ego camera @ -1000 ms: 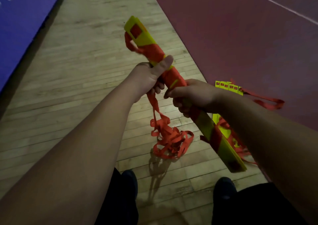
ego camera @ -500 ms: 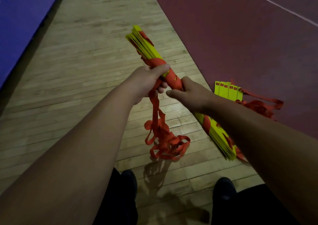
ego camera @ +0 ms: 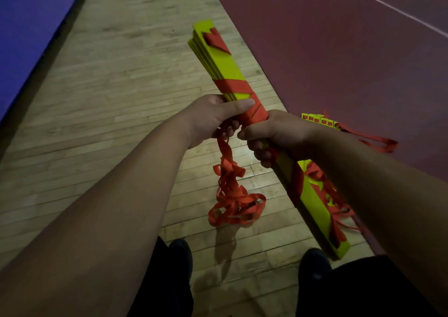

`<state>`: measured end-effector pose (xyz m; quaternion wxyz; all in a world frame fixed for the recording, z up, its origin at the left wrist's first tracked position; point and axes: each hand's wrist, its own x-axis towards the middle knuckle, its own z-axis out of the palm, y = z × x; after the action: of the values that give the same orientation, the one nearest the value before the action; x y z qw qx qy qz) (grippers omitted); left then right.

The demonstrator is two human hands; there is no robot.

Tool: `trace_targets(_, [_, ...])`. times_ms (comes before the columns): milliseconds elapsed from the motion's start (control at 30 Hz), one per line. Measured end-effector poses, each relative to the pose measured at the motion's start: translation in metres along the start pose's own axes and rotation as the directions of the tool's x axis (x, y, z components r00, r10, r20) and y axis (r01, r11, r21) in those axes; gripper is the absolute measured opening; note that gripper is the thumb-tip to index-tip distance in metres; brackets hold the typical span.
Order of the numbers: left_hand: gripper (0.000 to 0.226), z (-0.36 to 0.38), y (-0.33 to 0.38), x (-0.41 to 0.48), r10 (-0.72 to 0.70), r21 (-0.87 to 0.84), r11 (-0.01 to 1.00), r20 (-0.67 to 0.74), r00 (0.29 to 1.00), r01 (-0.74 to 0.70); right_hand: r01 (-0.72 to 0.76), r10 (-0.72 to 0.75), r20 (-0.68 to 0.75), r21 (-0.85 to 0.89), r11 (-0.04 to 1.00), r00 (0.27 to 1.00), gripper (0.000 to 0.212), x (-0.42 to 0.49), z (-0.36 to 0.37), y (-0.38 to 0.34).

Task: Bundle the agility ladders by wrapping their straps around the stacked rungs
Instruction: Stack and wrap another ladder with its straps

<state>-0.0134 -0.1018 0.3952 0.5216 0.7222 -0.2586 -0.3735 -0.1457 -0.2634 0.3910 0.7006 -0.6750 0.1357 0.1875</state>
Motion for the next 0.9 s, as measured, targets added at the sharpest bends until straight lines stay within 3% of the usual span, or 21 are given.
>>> trace_targets(167, [0.041, -0.004, -0.002, 0.000, -0.061, 0.114, 0.992, 0.025, 0.998, 0.058, -0.036, 0.033, -0.039, -0.070, 0.997, 0.999, 0.014, 0.006, -0.002, 0.006])
trace_targets(333, [0.038, -0.012, 0.003, 0.000, -0.108, 0.229, 0.964, -0.137, 0.985, 0.137, -0.010, -0.112, -0.266, -0.416, 0.909, 0.958, 0.035, 0.019, 0.004, 0.007])
trace_targets(467, [0.033, -0.025, -0.003, -0.001, -0.159, 0.165, 0.970, -0.119, 0.980, 0.178, 0.002, -0.191, -0.274, -0.567, 0.824, 0.942, 0.036, 0.031, 0.008, 0.014])
trace_targets(600, [0.035, -0.033, -0.005, -0.004, -0.122, 0.099, 0.986, -0.132, 0.984, 0.135, 0.019, -0.162, -0.237, -0.510, 0.860, 0.958, 0.026, 0.030, 0.006, 0.017])
trace_targets(767, [0.055, -0.020, -0.002, -0.001, -0.131, 0.142, 0.978, -0.131, 0.983, 0.149, -0.011, -0.201, -0.325, -0.549, 0.836, 0.924, 0.032, 0.036, 0.017, 0.022])
trace_targets(900, [0.050, -0.018, 0.000, 0.003, -0.114, 0.138, 0.981, -0.164, 0.980, 0.138, -0.020, -0.187, -0.325, -0.541, 0.841, 0.927, 0.037, 0.034, 0.024, 0.019])
